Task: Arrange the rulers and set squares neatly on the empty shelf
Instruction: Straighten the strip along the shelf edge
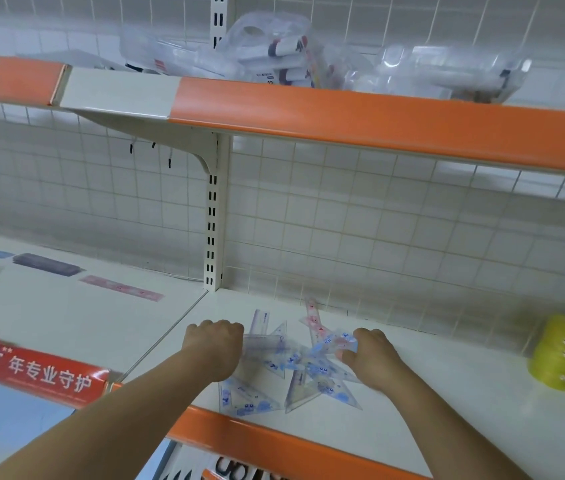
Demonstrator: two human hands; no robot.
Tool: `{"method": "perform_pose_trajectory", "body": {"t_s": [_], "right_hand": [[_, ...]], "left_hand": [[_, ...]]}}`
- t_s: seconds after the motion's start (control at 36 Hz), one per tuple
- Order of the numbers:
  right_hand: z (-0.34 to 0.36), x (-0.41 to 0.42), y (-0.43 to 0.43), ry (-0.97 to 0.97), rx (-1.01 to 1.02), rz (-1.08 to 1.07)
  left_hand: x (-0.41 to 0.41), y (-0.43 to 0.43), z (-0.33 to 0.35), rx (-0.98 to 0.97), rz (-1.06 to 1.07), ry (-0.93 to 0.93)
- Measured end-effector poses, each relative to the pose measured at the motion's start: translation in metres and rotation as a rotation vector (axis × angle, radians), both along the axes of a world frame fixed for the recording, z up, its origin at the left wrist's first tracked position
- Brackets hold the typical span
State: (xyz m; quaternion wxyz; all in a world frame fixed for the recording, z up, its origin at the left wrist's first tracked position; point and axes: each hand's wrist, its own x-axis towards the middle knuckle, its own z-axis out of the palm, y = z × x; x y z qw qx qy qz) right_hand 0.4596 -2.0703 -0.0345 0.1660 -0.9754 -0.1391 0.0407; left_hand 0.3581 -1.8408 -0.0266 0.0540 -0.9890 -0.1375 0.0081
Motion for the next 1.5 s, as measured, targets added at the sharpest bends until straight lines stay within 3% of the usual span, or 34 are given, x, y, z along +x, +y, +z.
{"method": "perform_pose_trajectory", "body": {"t_s": [0.17,0.33,0.64,0.81,1.5], "right_hand": [[0.001,-0.001,0.000,-0.047,0.034,-0.023],[0.003,-0.011,0.015,-0.073,0.079,-0.009],[0.012,-0.040,0.076,-0.090,0.100,0.108],[0.018,-0.067,0.135,-0.161,0.049,0.153],[0.028,-0.207,0.397,-0.141,0.071,0.245]], "left_hand": [[-0.009,0.002,0.003,-0.140,0.014,-0.001],[-0.022,0.007,0.007,-0.042,-0.003,-0.007],[-0.050,0.057,0.019,-0.116,0.039,-0.070],[-0.081,0.109,0.023,-0.126,0.057,-0.076],[-0.243,0.375,0.035,-0.090,0.153,-0.080]]}}
